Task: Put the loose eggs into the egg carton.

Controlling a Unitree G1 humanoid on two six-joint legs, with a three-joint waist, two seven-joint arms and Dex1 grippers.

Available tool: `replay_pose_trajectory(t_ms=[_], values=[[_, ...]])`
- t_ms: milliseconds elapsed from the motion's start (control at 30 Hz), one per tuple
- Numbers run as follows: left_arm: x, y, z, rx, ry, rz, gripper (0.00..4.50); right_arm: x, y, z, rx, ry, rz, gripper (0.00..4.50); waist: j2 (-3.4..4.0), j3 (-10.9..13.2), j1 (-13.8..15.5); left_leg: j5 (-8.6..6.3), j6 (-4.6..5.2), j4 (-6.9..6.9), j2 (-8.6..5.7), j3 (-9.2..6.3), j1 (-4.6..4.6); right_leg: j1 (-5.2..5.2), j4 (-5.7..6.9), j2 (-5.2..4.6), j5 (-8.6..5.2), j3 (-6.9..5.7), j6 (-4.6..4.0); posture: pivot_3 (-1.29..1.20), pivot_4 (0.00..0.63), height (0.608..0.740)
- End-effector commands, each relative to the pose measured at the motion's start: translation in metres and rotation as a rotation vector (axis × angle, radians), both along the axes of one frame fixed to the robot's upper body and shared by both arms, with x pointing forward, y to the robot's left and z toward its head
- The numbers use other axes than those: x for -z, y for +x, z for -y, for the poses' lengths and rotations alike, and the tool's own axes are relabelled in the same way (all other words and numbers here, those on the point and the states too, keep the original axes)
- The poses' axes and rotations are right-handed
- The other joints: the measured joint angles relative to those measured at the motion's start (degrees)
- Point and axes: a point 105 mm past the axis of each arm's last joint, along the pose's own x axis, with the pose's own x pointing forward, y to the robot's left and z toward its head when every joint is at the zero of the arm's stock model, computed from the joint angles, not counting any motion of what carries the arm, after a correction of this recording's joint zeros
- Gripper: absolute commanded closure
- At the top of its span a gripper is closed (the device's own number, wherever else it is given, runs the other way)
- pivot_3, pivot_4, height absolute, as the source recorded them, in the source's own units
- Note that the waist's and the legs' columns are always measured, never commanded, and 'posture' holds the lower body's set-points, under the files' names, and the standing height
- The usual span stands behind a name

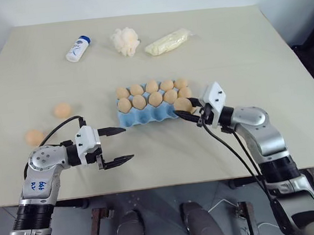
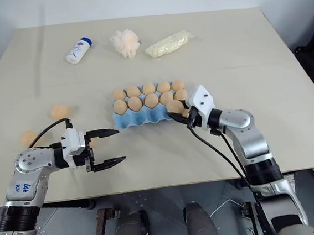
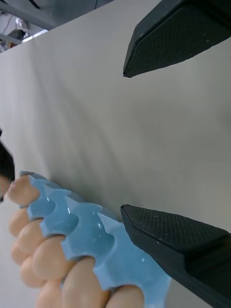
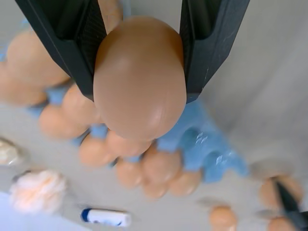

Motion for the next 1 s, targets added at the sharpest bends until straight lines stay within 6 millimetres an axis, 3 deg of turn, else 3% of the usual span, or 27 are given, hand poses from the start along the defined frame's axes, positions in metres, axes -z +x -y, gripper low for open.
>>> replay_pose_trajectory(t_ms=[33, 67, 233, 333, 367, 500, 667, 833, 933, 1000], values=[[-0.011, -0.002, 0.0, -0.001, 0.001, 0.05, 0.0, 0.009, 0.01, -0.002, 0.027, -0.035, 0.009, 2.96, 0.0, 0.0, 0.09, 0.0, 0.0, 0.0, 0.0, 0.01, -0.01, 0.0, -0.02, -0.01, 0.0, 0.0, 0.0, 0.0, 0.15, 0.74], [-0.011, -0.002, 0.0, -0.003, 0.001, 0.051, 0.0, 0.01, 0.012, -0.003, 0.025, -0.038, 0.009, 2.96, 0.0, 0.0, 0.1, -0.01, -0.01, 0.01, -0.01, 0.01, -0.04, 0.0, -0.04, -0.02, 0.0, -0.01, 0.0, 0.0, 0.15, 0.74], [-0.014, -0.001, -0.003, -0.023, -0.002, 0.056, 0.0, -0.002, 0.013, -0.009, 0.019, 0.016, 0.031, 1.23, 0.0, 0.0, -0.13, -0.02, -0.06, 0.03, 0.03, 0.09, -0.06, -0.05, -0.04, -0.02, 0.0, -0.02, 0.01, 0.0, 0.15, 0.74], [-0.026, 0.0, -0.01, -0.085, -0.065, 0.067, 0.0, -0.02, -0.002, -0.006, -0.016, 0.065, 0.073, 0.17, 0.01, 0.01, -0.17, -0.02, -0.06, 0.04, 0.07, 0.11, -0.08, -0.09, -0.03, 0.0, 0.0, -0.01, 0.01, 0.0, 0.15, 0.74], [-0.029, -0.001, -0.013, -0.099, -0.083, 0.069, 0.0, -0.022, -0.007, -0.005, -0.033, 0.072, 0.073, 0.04, 0.01, 0.01, -0.14, -0.03, -0.06, 0.03, 0.08, 0.11, -0.1, -0.12, -0.01, 0.0, 0.0, -0.01, 0.01, 0.0, 0.15, 0.74], [-0.041, -0.004, -0.038, -0.225, -0.124, 0.08, 0.0, -0.008, -0.037, 0.006, -0.158, 0.027, 0.066, 0.04, 0.01, 0.0, -0.05, -0.15, -0.09, 0.04, 0.14, 0.09, -0.1, -0.1, -0.02, 0.04, 0.0, -0.07, 0.01, 0.0, 0.15, 0.74], [-0.029, -0.025, -0.089, -0.403, -0.058, 0.043, 0.0, 0.008, -0.065, 0.028, -0.269, -0.013, 0.036, 0.04, 0.01, 0.01, -0.4, -0.43, 0.1, 0.05, 0.19, 0.21, -0.07, -0.04, -0.18, 0.04, -0.01, -0.1, 0.01, 0.0, 0.15, 0.74], [-0.013, -0.047, -0.134, -0.527, 0.027, -0.017, 0.0, 0.017, -0.07, 0.04, -0.297, -0.026, -0.001, 0.04, 0.01, 0.01, -0.27, -0.46, 0.12, 0.08, 0.27, 0.27, 0.03, 0.03, -0.26, 0.05, -0.05, -0.14, -0.09, 0.0, 0.15, 0.74], [-0.002, -0.051, -0.144, -0.553, 0.045, -0.047, 0.0, 0.02, -0.069, 0.038, -0.304, -0.03, 0.007, 0.04, 0.0, 0.01, -0.03, -0.48, 0.13, 0.07, 0.27, 0.26, 0.08, 0.06, -0.25, 0.03, 0.0, -0.2, -0.2, 0.0, 0.15, 0.74], [0.0, -0.047, -0.14, -0.547, 0.034, -0.043, 0.0, 0.02, -0.068, 0.035, -0.306, -0.03, 0.019, 0.04, -0.01, 0.01, 0.09, -0.48, 0.16, 0.08, 0.25, 0.24, 0.07, 0.09, -0.29, -0.02, 0.04, -0.25, -0.25, 0.0, 0.15, 0.74]])
